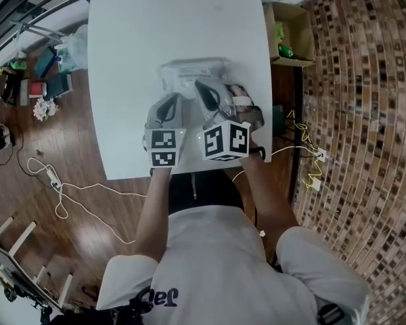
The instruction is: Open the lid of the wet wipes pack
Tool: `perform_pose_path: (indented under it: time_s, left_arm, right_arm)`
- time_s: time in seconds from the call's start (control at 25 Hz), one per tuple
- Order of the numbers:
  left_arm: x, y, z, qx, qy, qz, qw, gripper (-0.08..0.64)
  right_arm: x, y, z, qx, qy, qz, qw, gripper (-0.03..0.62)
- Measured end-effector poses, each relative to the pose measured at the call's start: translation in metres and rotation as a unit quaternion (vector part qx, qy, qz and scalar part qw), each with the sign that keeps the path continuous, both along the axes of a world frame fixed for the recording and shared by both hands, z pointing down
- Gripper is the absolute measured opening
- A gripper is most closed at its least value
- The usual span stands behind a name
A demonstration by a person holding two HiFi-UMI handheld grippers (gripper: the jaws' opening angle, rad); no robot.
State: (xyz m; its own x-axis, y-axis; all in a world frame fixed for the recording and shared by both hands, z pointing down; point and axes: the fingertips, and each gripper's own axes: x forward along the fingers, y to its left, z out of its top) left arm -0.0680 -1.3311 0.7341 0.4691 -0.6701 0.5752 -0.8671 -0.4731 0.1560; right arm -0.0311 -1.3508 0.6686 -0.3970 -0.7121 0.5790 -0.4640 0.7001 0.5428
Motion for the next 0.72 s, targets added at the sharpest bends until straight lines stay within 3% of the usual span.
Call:
perform_pose_path:
  time_s: [0.12,0.32,0.52,0.6,0.72]
  left_arm:
    - [0.000,0.002,0.001,-0.008,-0.001,-0.003,1.0000,0.015]
    - [0.003,0.002,0.001,-0.014,-0.003,-0.002,0.9999,0.015]
    - [0.006,0.000,0.003,-0.024,0.003,0.006,0.9997,0.015]
    - [0.008,0.003,0.004,-0.035,0.016,0.018,0.9991,0.015]
    - [0.001,0.018,-0.003,-0.049,0.024,0.049,0.9973,0.015]
  right_arm:
    - [0.003,-0.038,-0.010,-0.020,-0.027,0.020,0.999,0.003]
    - [0.002,-0.096,0.015,-0.100,-0.065,0.055,0.991,0.012]
    - [-0.001,-0.101,0.066,-0.195,-0.022,0.065,0.978,-0.009]
    - [0.000,-0.094,0.069,-0.205,-0.020,0.078,0.976,-0.009]
    - [-0.003,-0.083,0.035,-0.175,-0.043,0.089,0.979,-0.009]
